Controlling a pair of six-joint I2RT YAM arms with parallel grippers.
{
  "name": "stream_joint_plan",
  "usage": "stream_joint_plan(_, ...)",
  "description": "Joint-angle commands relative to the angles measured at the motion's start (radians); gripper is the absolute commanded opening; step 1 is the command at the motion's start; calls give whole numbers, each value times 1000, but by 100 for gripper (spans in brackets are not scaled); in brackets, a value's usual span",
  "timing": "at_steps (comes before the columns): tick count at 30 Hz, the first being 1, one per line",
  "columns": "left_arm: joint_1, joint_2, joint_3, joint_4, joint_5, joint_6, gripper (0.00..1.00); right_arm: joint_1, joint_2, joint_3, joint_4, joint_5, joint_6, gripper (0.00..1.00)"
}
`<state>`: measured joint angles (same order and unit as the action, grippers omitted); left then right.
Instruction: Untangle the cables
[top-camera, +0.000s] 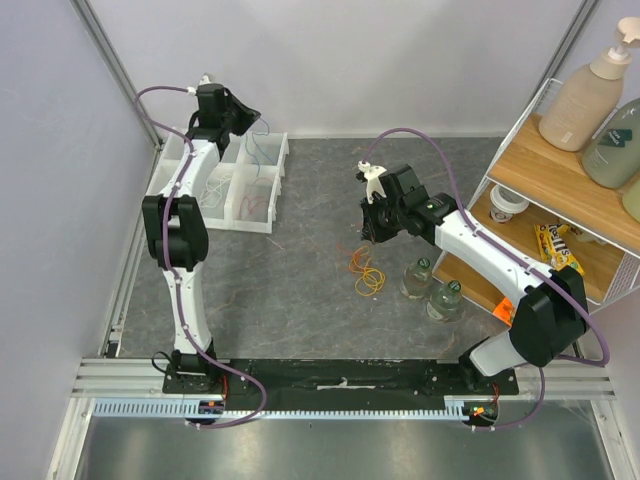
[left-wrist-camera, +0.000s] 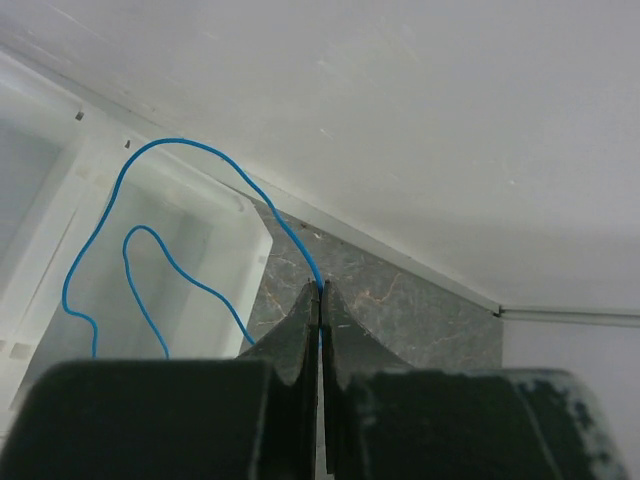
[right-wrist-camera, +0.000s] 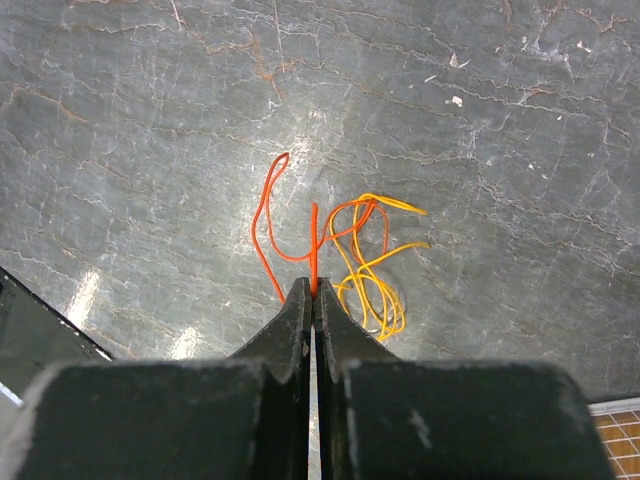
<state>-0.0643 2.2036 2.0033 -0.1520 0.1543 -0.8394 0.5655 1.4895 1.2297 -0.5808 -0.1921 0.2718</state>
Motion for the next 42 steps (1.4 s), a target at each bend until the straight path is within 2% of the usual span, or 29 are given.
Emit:
stream_joint_plan(1, -5, 85, 120, -116, -10, 49, 2, -4, -6, 25, 7, -26, 7, 0)
stream_joint_plan(6, -12, 93, 124, -213, -33, 51, 2, -4, -5, 31, 4, -26, 18, 0)
stream_joint_plan(7, -11, 81, 121, -233, -53, 49, 6, -4, -5, 33, 4, -26, 20, 0)
stream_joint_plan(8, -12, 61, 111, -241, -68, 60, 12, -4, -5, 34, 4, -26, 20, 0)
stream_joint_plan(13, -8, -13, 124, -253, -93, 114, 61, -3, 5, 48, 6, -46, 27, 0)
stream_joint_plan(14, -6, -30, 129, -261, -93, 120, 68, -6, 8, 53, 7, -50, 29, 0)
stream_joint_plan(18, -3, -146, 77, -307, -110, 149, 70, -3, 11, 47, 27, -90, 53, 0)
stream_joint_plan(21, 3, -280, -64, -333, -111, 154, 68, -3, 9, 34, 27, -102, 64, 0)
stream_joint_plan(24, 1, -460, -287, -311, -35, 132, 64, -3, 5, 19, 27, -99, 67, 0)
stream_joint_plan(29, -25, -835, -773, -140, 241, 102, 58, -3, 5, 17, 50, -157, 116, 0)
stream_joint_plan(32, -118, -1063, -983, -71, 316, 123, 59, 4, 8, 25, 99, -251, 180, 0)
stream_joint_plan(36, -271, -1283, -1161, -70, 350, 77, 68, 10, 5, 19, 221, -390, 294, 0)
stream_joint_plan(39, -377, -1373, -1261, -40, 347, -13, 76, 14, -5, -16, 346, -483, 429, 0)
stream_joint_plan(42, -480, -1397, -1292, -17, 318, -29, 77, 19, -6, -36, 395, -515, 516, 0)
